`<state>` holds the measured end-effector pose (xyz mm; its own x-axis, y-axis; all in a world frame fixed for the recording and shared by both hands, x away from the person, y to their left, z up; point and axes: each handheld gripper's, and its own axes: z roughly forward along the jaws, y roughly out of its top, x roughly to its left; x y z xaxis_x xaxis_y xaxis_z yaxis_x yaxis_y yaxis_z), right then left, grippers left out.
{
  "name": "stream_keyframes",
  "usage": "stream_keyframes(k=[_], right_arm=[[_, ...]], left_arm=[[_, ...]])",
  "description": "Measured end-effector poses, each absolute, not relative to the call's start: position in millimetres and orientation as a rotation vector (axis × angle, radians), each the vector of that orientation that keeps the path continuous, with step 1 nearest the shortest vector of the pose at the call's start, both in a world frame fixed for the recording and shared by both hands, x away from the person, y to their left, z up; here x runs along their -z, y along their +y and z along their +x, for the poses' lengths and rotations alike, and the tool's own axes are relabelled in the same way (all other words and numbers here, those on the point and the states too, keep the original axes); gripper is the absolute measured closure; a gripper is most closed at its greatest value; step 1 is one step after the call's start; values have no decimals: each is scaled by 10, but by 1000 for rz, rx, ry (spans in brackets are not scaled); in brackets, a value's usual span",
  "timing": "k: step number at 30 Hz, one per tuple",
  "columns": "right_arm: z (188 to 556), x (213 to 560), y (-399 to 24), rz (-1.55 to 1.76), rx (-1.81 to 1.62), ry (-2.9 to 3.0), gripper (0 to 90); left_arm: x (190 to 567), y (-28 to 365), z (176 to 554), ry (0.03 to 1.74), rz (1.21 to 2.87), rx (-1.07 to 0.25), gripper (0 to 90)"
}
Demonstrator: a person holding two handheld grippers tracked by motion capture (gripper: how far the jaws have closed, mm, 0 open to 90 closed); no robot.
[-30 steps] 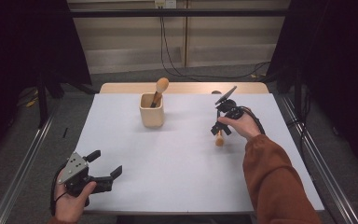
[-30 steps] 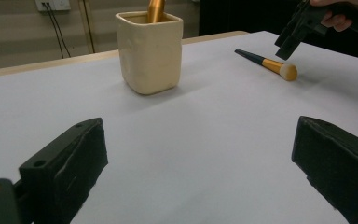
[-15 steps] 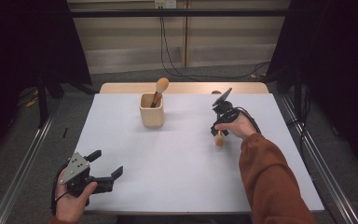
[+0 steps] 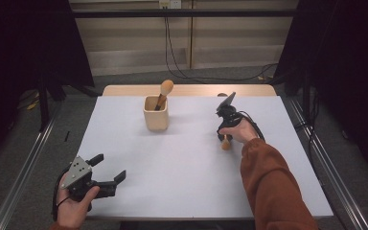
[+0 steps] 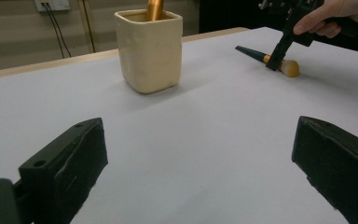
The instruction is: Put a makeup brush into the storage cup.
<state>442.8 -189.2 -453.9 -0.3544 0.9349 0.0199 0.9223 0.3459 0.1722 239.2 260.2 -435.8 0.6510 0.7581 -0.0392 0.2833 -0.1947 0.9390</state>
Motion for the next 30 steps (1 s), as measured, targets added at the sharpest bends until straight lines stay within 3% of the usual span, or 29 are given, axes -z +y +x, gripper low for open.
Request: stream_keyframes(k=[11, 30], right_arm=[[4446, 4518, -1872, 1804, -168, 2487, 743], [4371, 4341, -1992, 1726, -261, 2501, 748]], left_arm=[[4362, 2586, 2389, 829, 1785, -536, 31], [4367, 2570, 2383, 822, 1791, -518, 31]])
